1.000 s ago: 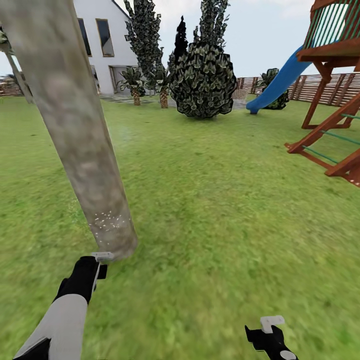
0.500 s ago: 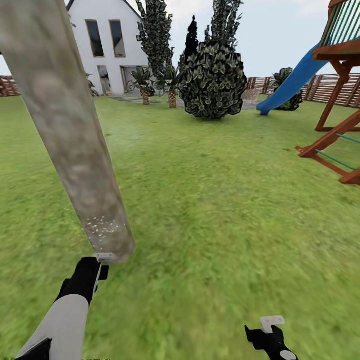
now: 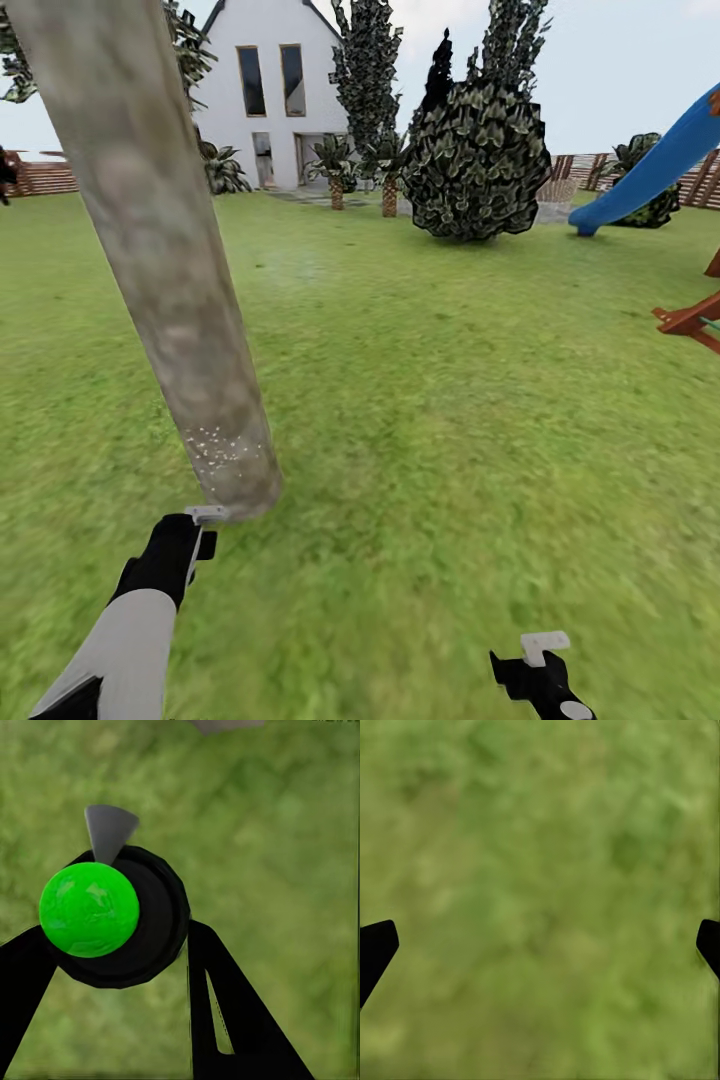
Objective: In the garden, pick up the pesticide atomizer on the floor and spray pesticide onto both trees until each tree trunk is fully covered.
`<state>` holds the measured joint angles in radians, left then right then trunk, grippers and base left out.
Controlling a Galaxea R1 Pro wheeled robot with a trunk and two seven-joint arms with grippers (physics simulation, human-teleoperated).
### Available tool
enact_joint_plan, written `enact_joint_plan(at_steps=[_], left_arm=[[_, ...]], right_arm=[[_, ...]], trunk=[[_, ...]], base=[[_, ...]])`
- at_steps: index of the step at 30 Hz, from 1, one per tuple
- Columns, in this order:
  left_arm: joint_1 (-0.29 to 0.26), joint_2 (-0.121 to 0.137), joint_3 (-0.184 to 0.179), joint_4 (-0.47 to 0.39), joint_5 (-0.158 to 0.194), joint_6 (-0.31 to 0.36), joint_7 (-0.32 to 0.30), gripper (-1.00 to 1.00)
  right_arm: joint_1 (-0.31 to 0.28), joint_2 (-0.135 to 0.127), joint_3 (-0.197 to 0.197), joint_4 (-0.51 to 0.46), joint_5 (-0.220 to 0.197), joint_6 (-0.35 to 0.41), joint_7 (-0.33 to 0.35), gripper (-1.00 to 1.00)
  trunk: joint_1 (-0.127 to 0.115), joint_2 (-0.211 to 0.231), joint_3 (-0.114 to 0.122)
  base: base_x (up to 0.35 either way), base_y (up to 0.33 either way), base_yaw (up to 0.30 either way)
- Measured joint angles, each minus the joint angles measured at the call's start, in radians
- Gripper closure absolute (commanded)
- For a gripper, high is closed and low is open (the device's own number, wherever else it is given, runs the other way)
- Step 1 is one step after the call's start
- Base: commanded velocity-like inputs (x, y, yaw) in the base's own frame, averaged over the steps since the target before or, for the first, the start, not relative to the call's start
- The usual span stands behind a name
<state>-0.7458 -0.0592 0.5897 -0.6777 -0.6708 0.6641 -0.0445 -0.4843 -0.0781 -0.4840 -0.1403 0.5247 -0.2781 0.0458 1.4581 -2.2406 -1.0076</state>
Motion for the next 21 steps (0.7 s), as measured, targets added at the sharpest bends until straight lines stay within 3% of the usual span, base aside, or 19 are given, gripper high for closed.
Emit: enact_joint_plan(at_steps=[3, 11, 18, 21], left_arm=[[0.000, 0.000, 0.001, 0.000, 0.000, -0.001, 0.000, 1.00], [0.000, -0.004, 0.002, 0.000, -0.001, -0.001, 0.000, 1.00], [0.000, -0.004, 0.002, 0.000, -0.001, -0.001, 0.001, 1.00], [0.000, -0.004, 0.002, -0.001, -0.001, -0.001, 0.001, 1.00]], right_arm=[[0.000, 0.000, 0.000, 0.000, 0.000, 0.000, 0.000, -1.00], [0.011, -0.007, 0.000, 0.000, 0.000, 0.000, 0.000, -1.00], [0.014, -0.007, 0.000, 0.000, 0.000, 0.001, 0.000, -1.00], [0.014, -0.006, 0.000, 0.000, 0.000, 0.001, 0.000, -1.00]], trunk=[[0.000, 0.000, 0.000], [0.000, 0.000, 0.000], [0.000, 0.000, 0.000], [0.000, 0.000, 0.000]], base=[[0.170, -0.249, 0.203], [0.170, -0.240, 0.011], [0.021, -0.269, 0.003], [0.000, -0.272, 0.206]])
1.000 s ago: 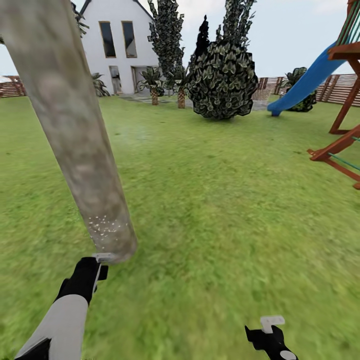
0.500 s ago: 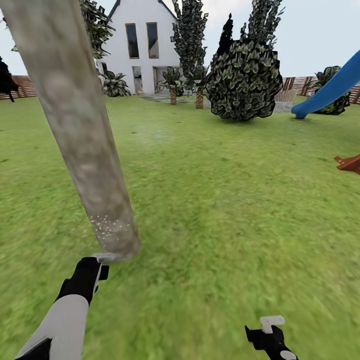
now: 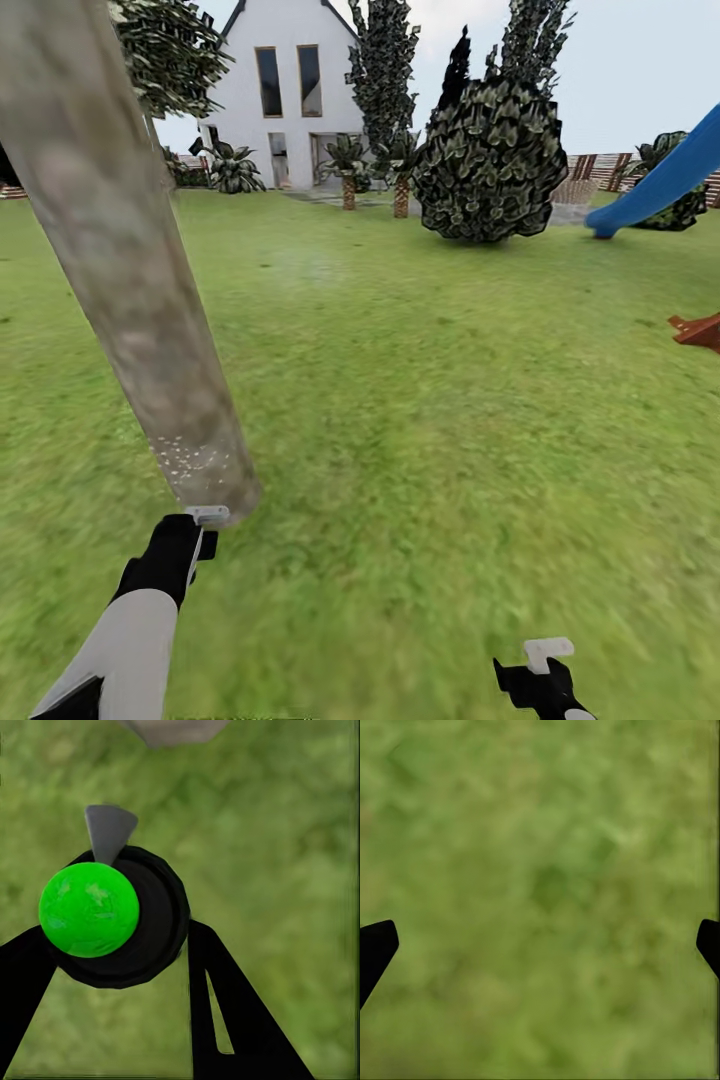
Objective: In the garden, pick up the pesticide atomizer on the floor and spray pesticide onto both trees until each tree trunk is fully covered.
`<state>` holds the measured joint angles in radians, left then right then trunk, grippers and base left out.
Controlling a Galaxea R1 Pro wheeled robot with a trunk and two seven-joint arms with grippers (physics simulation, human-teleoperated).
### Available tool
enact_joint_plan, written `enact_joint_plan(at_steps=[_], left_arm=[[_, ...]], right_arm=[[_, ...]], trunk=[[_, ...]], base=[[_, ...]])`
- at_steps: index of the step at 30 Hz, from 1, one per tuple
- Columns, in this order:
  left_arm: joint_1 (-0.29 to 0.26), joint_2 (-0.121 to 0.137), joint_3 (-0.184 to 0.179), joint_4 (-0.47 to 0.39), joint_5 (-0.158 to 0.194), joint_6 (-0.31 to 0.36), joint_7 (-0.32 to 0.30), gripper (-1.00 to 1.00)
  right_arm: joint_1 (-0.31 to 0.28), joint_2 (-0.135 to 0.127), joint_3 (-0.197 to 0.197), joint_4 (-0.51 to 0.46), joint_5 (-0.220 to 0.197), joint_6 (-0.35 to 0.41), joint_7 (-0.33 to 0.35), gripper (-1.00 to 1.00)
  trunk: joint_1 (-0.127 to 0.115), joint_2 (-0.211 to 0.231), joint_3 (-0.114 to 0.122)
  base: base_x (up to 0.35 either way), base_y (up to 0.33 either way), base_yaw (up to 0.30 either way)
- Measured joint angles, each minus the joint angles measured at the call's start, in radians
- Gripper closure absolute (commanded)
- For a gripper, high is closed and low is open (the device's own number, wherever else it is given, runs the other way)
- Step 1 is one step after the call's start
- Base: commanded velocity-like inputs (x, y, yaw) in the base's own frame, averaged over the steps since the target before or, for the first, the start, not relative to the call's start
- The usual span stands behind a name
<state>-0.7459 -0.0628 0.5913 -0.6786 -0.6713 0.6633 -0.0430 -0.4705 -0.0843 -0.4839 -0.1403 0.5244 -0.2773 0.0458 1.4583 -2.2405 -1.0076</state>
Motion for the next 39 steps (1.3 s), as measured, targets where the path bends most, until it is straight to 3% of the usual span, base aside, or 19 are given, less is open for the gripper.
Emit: enact_joint_plan(at_steps=[11, 27, 39], left_arm=[[0.000, 0.000, 0.001, -0.001, 0.000, 0.000, 0.000, 1.00], [0.000, -0.003, 0.002, 0.001, 0.000, 0.000, 0.000, 1.00], [0.000, -0.001, 0.003, 0.000, 0.000, -0.001, 0.000, 1.00]], right_arm=[[0.000, 0.001, 0.001, 0.000, 0.000, 0.000, 0.000, -1.00], [0.000, 0.001, 0.001, 0.000, 0.000, 0.000, 0.000, -1.00], [0.000, 0.001, 0.001, 0.000, 0.000, 0.001, 0.000, -1.00]], trunk=[[0.000, 0.000, 0.000], [0.000, 0.000, 0.000], [0.000, 0.000, 0.000]], base=[[0.084, -0.262, 0.258], [0.234, -0.199, 0.019], [0.232, -0.198, 0.261]])
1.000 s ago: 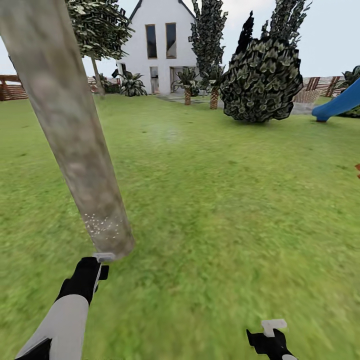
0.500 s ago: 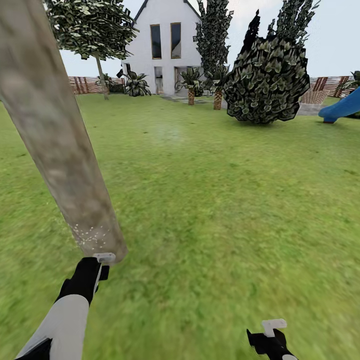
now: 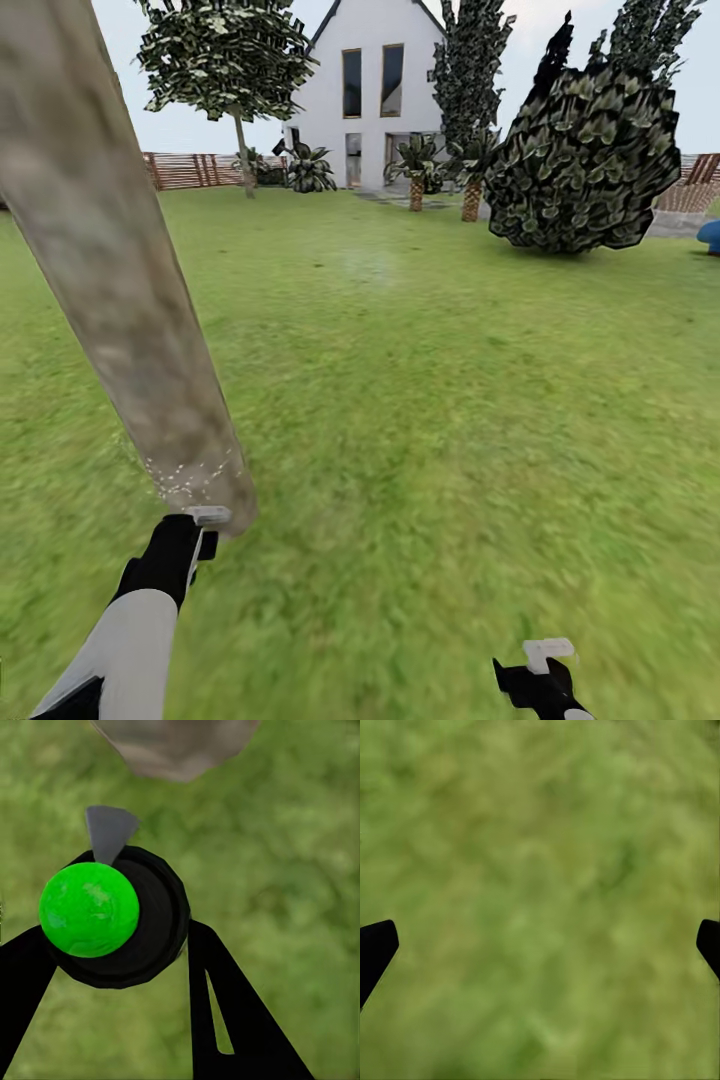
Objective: In the garden, pick up the pesticide atomizer on the floor and spray pesticide onto both trees until each tree trunk is fully covered.
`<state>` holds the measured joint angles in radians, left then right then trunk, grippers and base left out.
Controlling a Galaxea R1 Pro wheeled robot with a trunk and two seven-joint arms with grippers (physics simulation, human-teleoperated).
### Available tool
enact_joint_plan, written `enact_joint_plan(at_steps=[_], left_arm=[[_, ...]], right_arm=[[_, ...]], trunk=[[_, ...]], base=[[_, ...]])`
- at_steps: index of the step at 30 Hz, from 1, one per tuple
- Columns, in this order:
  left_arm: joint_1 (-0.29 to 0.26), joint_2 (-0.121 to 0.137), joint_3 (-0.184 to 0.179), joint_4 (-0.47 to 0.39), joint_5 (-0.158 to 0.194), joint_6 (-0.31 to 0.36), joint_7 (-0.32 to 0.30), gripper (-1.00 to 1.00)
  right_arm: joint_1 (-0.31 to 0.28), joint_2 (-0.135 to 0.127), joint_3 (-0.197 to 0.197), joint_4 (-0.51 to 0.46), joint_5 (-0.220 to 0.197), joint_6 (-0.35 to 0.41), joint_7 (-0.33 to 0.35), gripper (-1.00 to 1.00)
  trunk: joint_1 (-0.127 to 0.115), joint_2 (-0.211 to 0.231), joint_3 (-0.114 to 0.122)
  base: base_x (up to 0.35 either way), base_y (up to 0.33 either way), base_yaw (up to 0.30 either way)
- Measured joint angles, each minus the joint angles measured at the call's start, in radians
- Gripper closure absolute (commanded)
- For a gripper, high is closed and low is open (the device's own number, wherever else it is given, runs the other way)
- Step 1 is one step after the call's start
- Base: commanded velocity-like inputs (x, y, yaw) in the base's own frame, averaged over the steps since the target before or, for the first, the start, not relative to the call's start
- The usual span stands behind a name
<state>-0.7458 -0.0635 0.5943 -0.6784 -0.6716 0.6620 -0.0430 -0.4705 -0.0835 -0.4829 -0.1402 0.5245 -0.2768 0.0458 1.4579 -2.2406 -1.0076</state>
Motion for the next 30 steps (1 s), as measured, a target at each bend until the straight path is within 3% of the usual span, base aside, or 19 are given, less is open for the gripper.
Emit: enact_joint_plan(at_steps=[19, 30], left_arm=[[0.000, -0.004, 0.000, 0.001, 0.001, 0.000, 0.000, 1.00], [0.000, -0.005, 0.001, -0.004, 0.002, 0.000, -0.002, 1.00]], right_arm=[[0.000, 0.000, 0.000, 0.000, 0.000, 0.000, 0.000, -1.00], [0.000, -0.001, -0.001, 0.000, 0.000, 0.000, 0.000, -1.00]], trunk=[[0.000, 0.000, 0.000], [0.001, 0.000, 0.000]], base=[[0.072, -0.283, 0.275], [0.052, -0.274, 0.090]])
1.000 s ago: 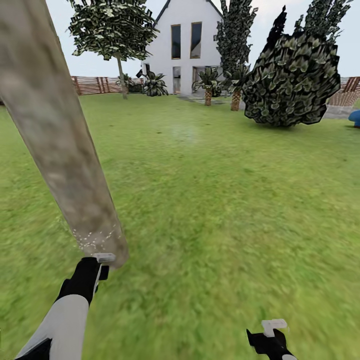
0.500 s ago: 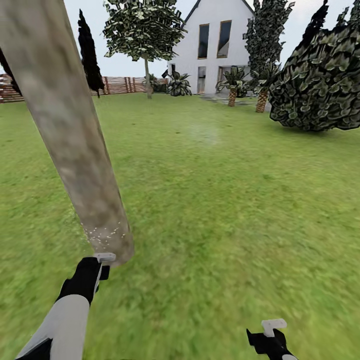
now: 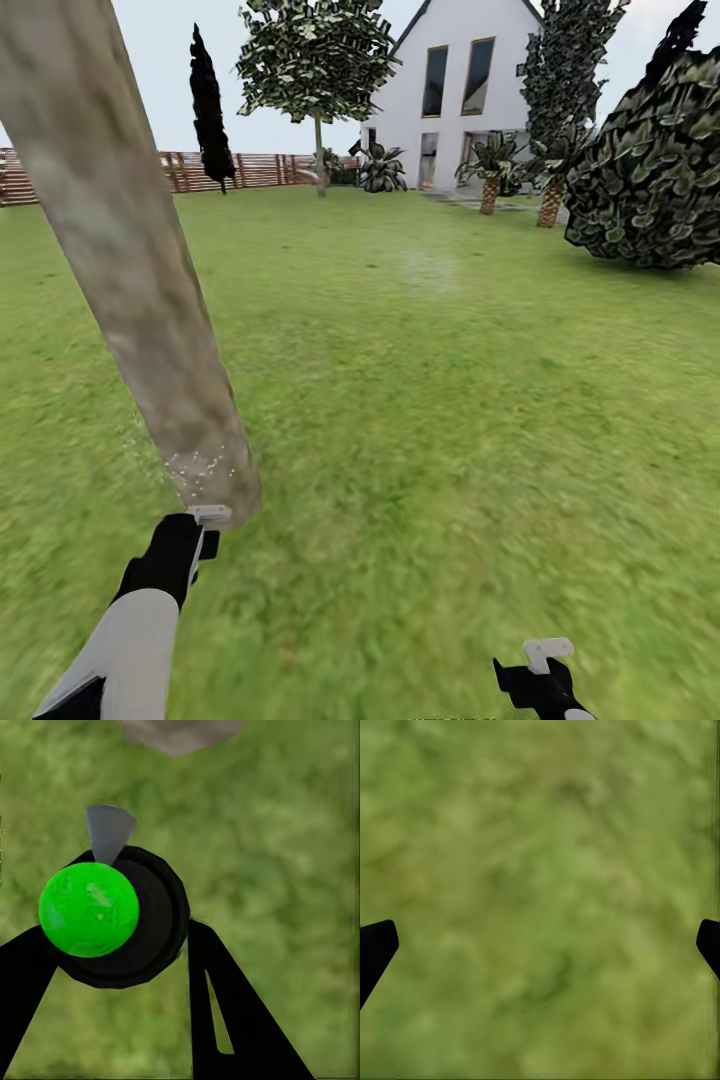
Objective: In the garden, pick up the pesticide atomizer on the floor and spray pesticide onto both trees until each tree trunk is fully covered.
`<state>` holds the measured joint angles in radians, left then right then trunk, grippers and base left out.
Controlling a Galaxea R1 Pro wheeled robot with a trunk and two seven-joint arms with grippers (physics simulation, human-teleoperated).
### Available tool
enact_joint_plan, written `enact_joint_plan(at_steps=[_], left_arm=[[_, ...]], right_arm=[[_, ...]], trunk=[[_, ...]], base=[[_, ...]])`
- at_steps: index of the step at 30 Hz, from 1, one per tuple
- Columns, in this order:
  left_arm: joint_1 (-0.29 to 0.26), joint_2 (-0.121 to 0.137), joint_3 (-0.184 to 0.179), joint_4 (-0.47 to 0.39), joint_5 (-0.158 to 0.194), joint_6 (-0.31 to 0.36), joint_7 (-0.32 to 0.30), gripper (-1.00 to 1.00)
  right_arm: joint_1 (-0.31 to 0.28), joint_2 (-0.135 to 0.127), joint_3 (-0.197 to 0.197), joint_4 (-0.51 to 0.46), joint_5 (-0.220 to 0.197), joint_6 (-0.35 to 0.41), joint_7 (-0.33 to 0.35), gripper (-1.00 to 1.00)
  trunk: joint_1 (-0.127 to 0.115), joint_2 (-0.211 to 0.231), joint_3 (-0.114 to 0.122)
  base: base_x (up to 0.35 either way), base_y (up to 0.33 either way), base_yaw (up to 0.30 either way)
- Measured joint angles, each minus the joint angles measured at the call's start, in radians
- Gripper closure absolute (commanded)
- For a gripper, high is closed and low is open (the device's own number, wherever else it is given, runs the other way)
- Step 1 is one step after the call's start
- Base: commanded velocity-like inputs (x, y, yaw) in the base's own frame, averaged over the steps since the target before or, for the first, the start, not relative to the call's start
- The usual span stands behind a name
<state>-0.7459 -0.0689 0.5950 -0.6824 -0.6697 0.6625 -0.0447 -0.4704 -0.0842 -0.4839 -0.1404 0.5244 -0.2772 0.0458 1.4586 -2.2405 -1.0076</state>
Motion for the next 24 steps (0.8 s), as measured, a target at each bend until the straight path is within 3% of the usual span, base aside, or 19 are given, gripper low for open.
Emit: enact_joint_plan(at_steps=[9, 12, 15, 24], left_arm=[[-0.019, 0.007, 0.001, -0.013, 0.007, 0.015, -0.009, 1.00], [-0.075, 0.006, 0.000, -0.012, 0.005, 0.021, -0.009, 1.00], [-0.116, 0.000, 0.000, -0.011, 0.001, 0.045, -0.008, 1.00], [-0.122, -0.012, -0.001, -0.012, -0.001, 0.051, -0.007, 1.00]], right_arm=[[0.000, 0.000, 0.000, 0.000, 0.000, 0.000, 0.000, -1.00], [0.000, 0.000, 0.000, 0.000, 0.000, 0.000, 0.000, -1.00], [0.000, 0.000, 0.000, -0.001, -0.001, 0.000, 0.000, -1.00], [0.000, -0.002, 0.000, -0.002, 0.000, 0.000, 0.000, -1.00]], trunk=[[0.000, 0.000, 0.000], [0.000, 0.000, 0.000], [0.000, 0.000, 0.000], [-0.001, 0.000, 0.000]], base=[[-0.079, -0.080, 0.274], [0.000, 0.000, 0.266], [0.000, 0.000, 0.066], [0.207, -0.131, 0.002]])
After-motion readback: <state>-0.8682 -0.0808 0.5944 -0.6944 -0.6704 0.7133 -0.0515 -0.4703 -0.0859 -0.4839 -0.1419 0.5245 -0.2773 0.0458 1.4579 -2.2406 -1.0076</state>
